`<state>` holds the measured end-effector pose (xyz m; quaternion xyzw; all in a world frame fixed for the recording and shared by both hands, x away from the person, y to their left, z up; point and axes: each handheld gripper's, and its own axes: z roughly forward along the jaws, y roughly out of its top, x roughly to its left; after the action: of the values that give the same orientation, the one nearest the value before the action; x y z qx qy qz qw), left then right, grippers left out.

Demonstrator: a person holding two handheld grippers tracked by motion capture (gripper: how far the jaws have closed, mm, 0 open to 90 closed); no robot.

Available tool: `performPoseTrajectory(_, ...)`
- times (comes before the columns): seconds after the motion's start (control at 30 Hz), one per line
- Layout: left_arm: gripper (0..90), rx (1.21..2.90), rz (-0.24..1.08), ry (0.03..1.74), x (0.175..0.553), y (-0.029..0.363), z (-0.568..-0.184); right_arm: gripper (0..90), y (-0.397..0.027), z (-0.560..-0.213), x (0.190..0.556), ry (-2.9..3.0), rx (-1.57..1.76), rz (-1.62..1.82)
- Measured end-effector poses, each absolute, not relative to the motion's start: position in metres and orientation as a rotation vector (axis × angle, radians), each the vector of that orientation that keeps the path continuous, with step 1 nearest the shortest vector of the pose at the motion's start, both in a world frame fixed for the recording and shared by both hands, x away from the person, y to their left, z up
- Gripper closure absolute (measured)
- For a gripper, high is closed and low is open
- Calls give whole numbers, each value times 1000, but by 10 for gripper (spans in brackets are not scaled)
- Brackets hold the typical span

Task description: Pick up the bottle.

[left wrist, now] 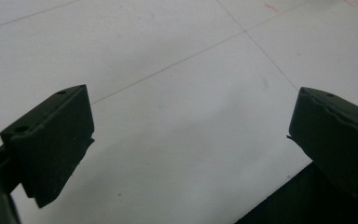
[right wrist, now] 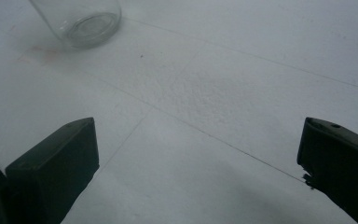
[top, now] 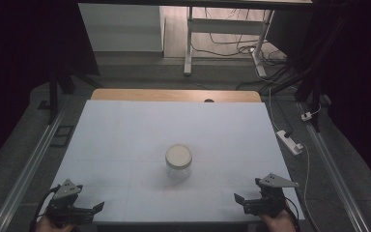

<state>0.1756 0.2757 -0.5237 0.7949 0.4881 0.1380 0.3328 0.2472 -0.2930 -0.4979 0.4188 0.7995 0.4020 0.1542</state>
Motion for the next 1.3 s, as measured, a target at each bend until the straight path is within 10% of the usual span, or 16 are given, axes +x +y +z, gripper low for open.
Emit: performPoseTrajectory(1.3,12,2121,332,1260,178,273,-525,0,-279,-496,247,2401,1041,1171)
